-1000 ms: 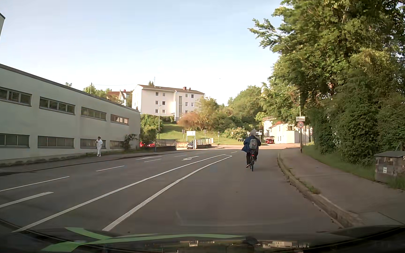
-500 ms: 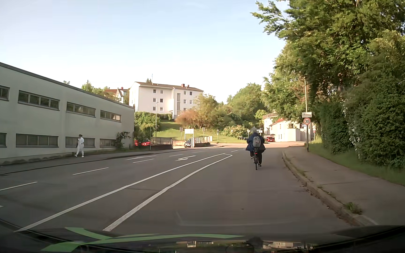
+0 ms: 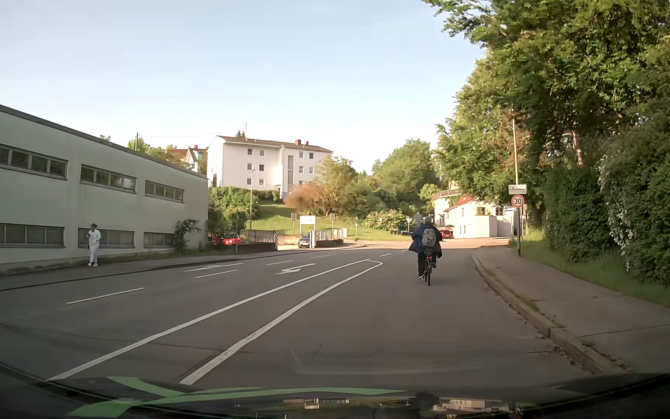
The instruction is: Follow the waypoints while adhering to traffic rules and regulations
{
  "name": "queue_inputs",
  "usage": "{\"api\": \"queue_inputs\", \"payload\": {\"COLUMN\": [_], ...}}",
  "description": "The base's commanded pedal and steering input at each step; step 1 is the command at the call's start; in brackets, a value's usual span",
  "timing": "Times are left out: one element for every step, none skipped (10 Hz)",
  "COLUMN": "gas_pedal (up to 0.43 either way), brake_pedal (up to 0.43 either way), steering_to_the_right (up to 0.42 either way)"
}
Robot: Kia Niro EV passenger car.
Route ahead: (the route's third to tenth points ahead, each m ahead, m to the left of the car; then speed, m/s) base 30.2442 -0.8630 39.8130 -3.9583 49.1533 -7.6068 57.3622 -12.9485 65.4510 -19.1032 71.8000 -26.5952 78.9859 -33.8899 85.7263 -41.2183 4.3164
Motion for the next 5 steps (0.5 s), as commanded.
{"api": "queue_inputs", "payload": {"gas_pedal": [0.028, 0.028, 0.039, 0.059, 0.079], "brake_pedal": [0.000, 0.000, 0.000, 0.000, 0.000], "steering_to_the_right": [0.031, 0.027, 0.026, 0.031, 0.032]}}
